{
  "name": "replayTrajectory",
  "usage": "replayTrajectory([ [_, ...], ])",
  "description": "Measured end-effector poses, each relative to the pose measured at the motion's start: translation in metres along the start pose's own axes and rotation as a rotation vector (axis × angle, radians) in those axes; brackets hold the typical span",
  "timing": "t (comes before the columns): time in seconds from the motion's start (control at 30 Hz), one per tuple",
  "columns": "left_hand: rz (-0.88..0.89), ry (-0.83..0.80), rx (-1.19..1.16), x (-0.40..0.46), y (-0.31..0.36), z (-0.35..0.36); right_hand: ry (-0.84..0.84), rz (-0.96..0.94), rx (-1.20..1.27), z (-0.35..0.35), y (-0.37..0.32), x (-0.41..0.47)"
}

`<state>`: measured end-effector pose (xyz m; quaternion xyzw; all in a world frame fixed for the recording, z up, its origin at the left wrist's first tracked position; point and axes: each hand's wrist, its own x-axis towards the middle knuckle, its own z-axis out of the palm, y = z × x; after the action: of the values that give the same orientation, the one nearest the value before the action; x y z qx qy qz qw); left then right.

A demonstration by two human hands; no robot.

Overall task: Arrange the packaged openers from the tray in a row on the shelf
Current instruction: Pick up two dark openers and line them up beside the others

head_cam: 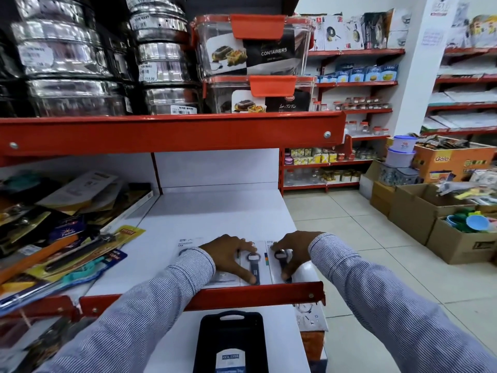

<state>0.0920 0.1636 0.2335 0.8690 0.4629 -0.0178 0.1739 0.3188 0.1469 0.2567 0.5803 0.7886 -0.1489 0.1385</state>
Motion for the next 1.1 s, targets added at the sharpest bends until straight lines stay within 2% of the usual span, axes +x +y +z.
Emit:
replayTrajectory([
  [0.33,-0.036,-0.007,-0.002,0.004,-0.012,-0.007,-0.07,0.027,-0.06,-0.007,-0.02,-0.003],
  [0.4,-0.1,-0.015,0.01,0.005,-0.026,-0.021,-0.06,0.04,-0.088,-0.008,-0.024,0.0],
  [0.5,-0.196,-0.114,0.117,-0.001,-0.044,-0.033,-0.029,0.05,-0.114,0.001,-0.009,0.032],
  [0.6,-0.184,-0.161,0.124,-0.008,-0.049,-0.029,-0.018,0.032,-0.113,0.003,-0.006,0.045],
  [1.1,-0.134,-0.073,0.06,-0.031,-0.04,-0.019,-0.016,0.006,-0.149,-0.011,-0.038,0.002],
])
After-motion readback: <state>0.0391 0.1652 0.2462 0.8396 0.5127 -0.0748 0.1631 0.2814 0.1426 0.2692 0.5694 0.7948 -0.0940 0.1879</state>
